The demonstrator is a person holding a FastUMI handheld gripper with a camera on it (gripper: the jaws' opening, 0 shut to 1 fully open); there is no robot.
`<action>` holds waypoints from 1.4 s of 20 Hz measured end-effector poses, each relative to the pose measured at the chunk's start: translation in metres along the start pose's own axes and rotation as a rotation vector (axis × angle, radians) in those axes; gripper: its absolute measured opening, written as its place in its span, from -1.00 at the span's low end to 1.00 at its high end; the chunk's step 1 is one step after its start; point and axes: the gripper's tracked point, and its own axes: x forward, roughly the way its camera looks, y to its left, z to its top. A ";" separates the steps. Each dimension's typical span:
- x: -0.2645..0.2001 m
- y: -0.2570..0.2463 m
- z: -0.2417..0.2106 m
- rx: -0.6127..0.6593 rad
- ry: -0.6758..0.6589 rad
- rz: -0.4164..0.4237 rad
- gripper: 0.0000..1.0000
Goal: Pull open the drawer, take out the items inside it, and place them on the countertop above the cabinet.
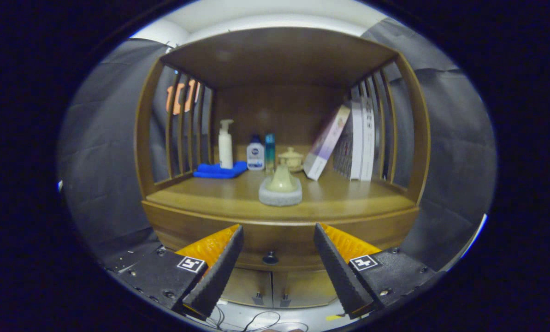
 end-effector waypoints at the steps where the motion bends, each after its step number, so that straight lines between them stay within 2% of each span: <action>1: -0.010 0.002 0.018 -0.013 -0.033 0.014 0.99; 4: -0.045 0.006 0.071 -0.042 -0.119 0.049 0.98; 9: -0.093 0.010 0.141 -0.012 -0.216 0.110 0.98; 15: -0.139 -0.001 0.213 -0.037 -0.322 0.100 0.98; 23: -0.177 -0.003 0.247 -0.033 -0.340 0.108 0.98; 28: -0.193 0.001 0.260 -0.023 -0.370 0.141 0.98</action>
